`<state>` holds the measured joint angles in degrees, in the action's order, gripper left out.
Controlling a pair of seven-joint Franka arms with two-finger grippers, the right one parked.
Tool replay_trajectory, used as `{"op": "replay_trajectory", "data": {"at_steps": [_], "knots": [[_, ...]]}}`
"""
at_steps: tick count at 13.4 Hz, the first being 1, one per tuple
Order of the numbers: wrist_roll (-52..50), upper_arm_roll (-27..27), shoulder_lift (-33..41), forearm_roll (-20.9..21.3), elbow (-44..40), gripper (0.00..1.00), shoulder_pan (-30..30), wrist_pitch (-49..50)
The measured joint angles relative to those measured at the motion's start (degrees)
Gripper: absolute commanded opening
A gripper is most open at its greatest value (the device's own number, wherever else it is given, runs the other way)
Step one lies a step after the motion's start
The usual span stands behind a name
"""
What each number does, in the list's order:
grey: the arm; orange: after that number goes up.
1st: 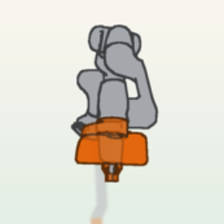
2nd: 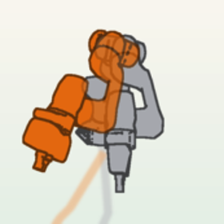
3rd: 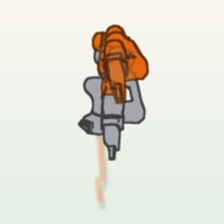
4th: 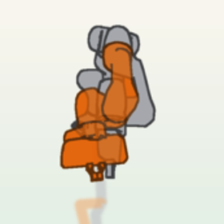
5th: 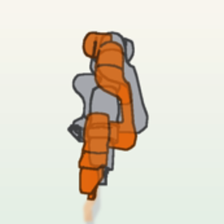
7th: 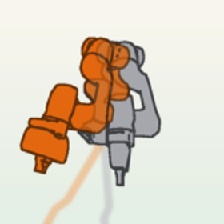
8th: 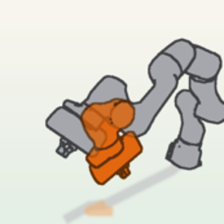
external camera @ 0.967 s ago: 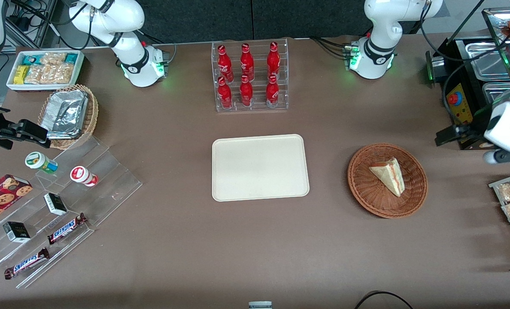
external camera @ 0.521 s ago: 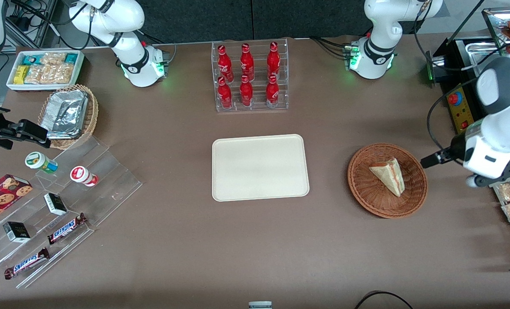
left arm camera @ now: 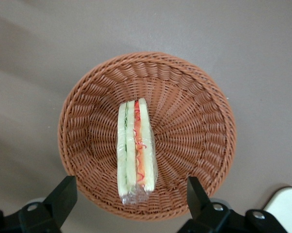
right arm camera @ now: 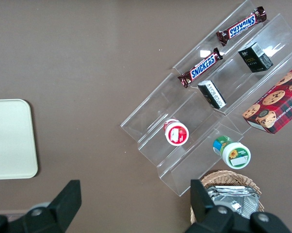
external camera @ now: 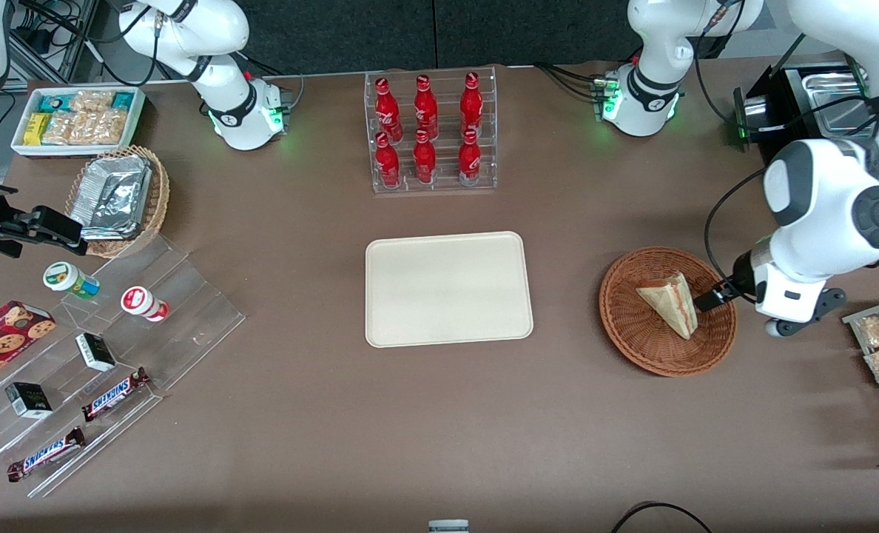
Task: Place sandwich from basket to tray
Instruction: 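Lower the open left gripper around the sandwich and close it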
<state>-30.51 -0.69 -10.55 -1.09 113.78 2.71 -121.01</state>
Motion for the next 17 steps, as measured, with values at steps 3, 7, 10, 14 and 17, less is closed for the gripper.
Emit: {"op": "replay_trajectory", "data": {"at_steps": [3,7,10,14,17], "knots": [[-2.3,0.7,0.1,0.0,7.1,1.0,0.0,-9.2],[-5.9,2.2,0.3,0.0,11.9,1.0,0.0,-14.1],[-6.9,2.7,0.3,0.0,14.2,1.0,0.1,-17.6],[-6.9,2.7,0.0,0.0,17.0,0.88,0.1,-21.4],[-6.9,2.7,-0.7,0.0,17.4,0.3,0.1,-22.0]]}}
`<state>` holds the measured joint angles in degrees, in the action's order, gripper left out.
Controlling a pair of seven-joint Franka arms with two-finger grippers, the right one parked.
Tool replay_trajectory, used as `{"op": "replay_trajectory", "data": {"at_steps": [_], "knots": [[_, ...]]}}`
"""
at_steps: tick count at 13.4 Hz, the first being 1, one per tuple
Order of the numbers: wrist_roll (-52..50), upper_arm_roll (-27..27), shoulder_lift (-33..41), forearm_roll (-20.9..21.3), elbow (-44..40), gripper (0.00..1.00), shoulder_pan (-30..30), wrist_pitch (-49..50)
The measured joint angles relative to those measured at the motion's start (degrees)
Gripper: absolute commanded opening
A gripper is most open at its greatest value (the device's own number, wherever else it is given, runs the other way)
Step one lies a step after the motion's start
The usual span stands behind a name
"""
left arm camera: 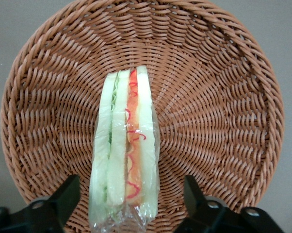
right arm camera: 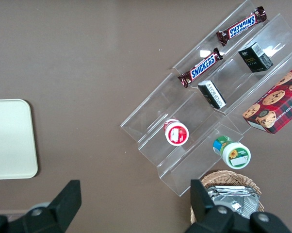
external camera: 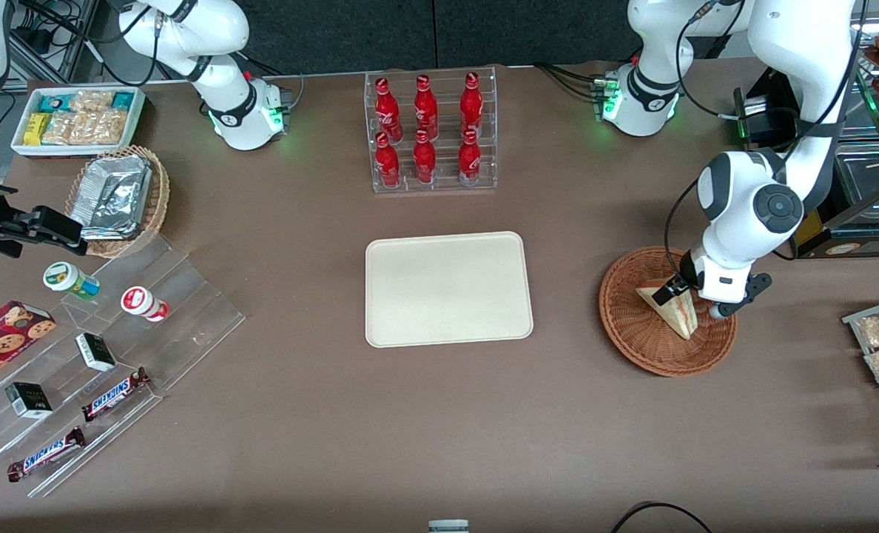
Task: Place sandwich from basket to tray
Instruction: 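Lower the open left gripper around the sandwich and close it, then lift the sandwich with the left gripper and carry it over the cream tray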
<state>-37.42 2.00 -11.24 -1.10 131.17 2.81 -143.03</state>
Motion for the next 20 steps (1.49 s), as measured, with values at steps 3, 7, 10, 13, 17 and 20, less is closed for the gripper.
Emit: {"op": "replay_trajectory", "data": {"at_steps": [3,7,10,13,17,20], "knots": [[0.0,0.0,-0.5,0.0,0.0,0.0,0.0,0.0],[0.1,0.0,-0.3,0.3,-0.2,0.0,0.0,0.5],[0.2,0.8,2.0,1.7,-3.7,0.0,0.0,9.7],[0.9,4.5,4.4,2.0,-12.1,0.0,0.1,22.9],[1.8,12.8,4.4,2.1,-17.8,0.0,0.2,27.4],[1.0,20.3,2.1,2.1,-20.2,0.0,0.6,27.3]]}}
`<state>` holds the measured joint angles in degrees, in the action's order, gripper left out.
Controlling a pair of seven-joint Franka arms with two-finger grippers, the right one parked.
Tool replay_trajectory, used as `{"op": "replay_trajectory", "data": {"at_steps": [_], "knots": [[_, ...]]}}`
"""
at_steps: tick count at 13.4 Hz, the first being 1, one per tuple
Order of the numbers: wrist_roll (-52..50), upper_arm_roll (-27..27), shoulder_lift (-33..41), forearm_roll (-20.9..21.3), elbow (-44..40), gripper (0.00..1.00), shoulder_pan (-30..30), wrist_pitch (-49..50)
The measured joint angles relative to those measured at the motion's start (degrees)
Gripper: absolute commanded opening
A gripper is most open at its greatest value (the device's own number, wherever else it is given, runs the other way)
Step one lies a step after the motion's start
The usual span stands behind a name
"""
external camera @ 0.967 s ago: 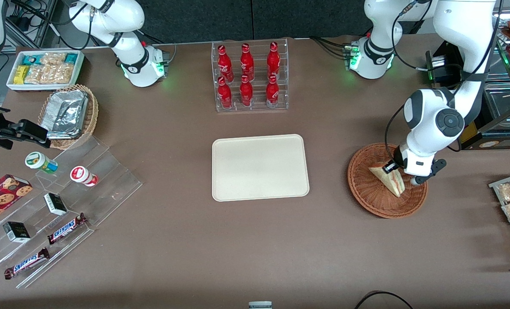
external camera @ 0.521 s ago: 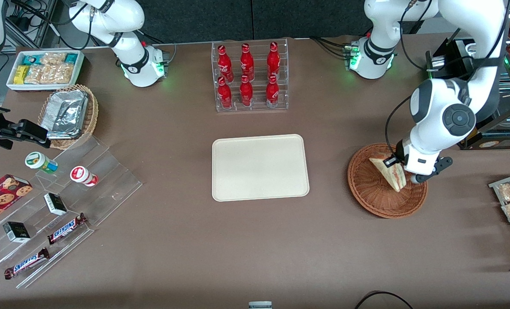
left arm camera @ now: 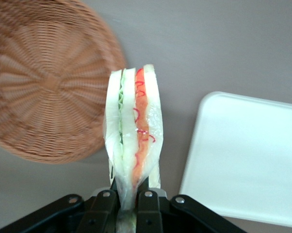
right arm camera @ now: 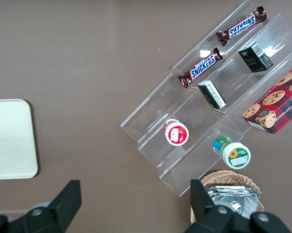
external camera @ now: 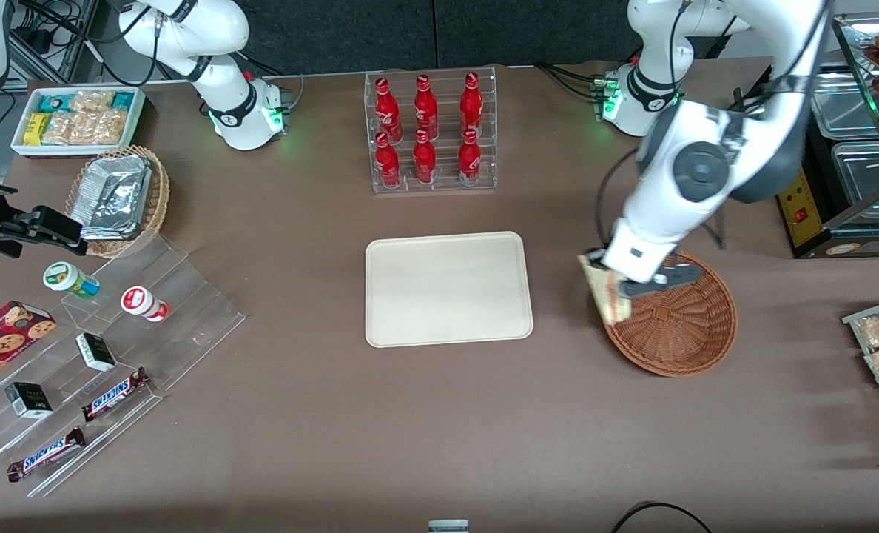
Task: Place sandwich from basket to tray
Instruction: 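Lift the sandwich with the left gripper and carry it over the cream tray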
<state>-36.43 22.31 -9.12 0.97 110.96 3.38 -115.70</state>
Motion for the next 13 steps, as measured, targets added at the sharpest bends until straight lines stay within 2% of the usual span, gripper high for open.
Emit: {"op": "replay_trajectory", "data": {"at_steps": [4,8,11,13], "knots": [[-1.2,8.5,-7.8,0.9,-7.8,0.0,0.9,-0.1],[-12.9,9.6,-20.5,10.5,-21.0,0.0,11.5,3.7],[-20.3,9.5,-29.9,15.9,-29.8,0.0,17.1,4.1],[-21.6,9.5,-34.4,17.8,-33.9,0.0,18.8,4.2]]}}
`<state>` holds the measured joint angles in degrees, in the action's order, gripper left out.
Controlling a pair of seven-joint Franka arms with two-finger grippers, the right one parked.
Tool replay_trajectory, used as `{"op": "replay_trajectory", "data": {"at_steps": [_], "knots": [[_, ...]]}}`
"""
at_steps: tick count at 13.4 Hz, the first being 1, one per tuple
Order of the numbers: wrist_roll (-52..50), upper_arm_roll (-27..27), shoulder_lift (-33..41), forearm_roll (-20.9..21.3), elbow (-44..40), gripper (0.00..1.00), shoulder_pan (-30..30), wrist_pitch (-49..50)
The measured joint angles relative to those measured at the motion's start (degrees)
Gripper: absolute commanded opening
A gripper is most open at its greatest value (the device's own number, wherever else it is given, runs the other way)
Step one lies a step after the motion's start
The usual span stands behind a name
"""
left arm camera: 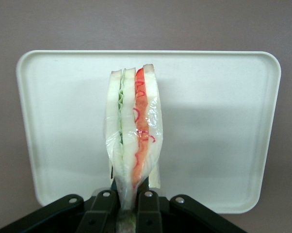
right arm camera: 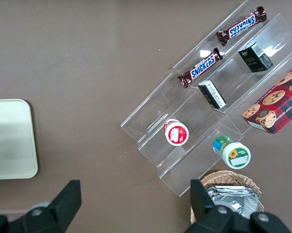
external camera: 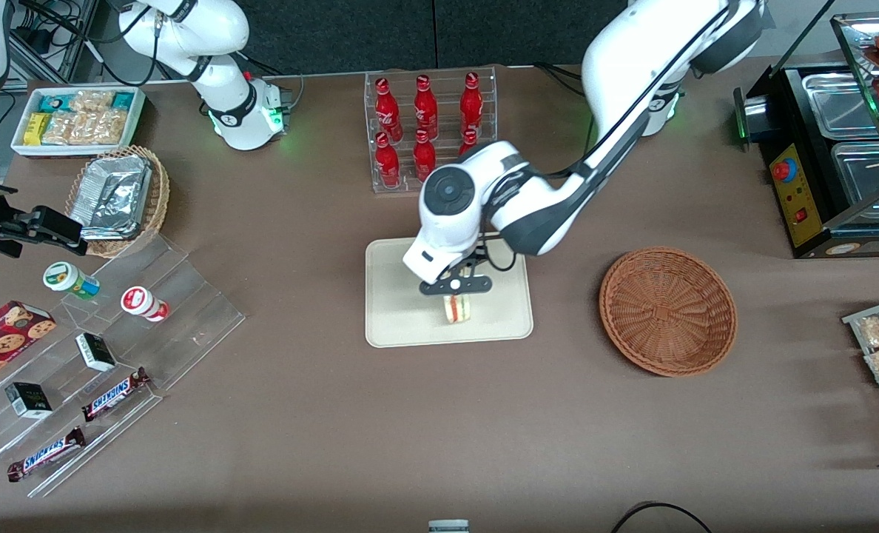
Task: Place sandwich from basket to tray
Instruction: 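Lift the sandwich with the left gripper and carry it over the cream tray, then lower the sandwich onto the tray and open the left gripper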
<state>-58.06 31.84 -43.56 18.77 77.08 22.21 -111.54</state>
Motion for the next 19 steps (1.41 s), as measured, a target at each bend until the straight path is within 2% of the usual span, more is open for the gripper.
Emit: {"op": "replay_trajectory", "data": {"at_steps": [6,14,15,16,18,19], "knots": [[0.5,-0.9,-6.3,0.4,-4.1,0.0,1.7,-1.8],[3.6,-0.9,-7.2,0.5,-3.9,0.0,1.9,-2.0],[3.6,-0.9,-7.3,0.9,-3.8,0.04,2.0,-2.1],[3.6,-0.9,-7.4,1.5,-3.7,0.28,2.1,-2.1],[3.6,-0.9,-7.6,2.1,-3.4,1.0,2.2,-2.8],[3.6,-0.9,-7.7,2.2,-3.1,1.0,2.2,-3.7]]}}
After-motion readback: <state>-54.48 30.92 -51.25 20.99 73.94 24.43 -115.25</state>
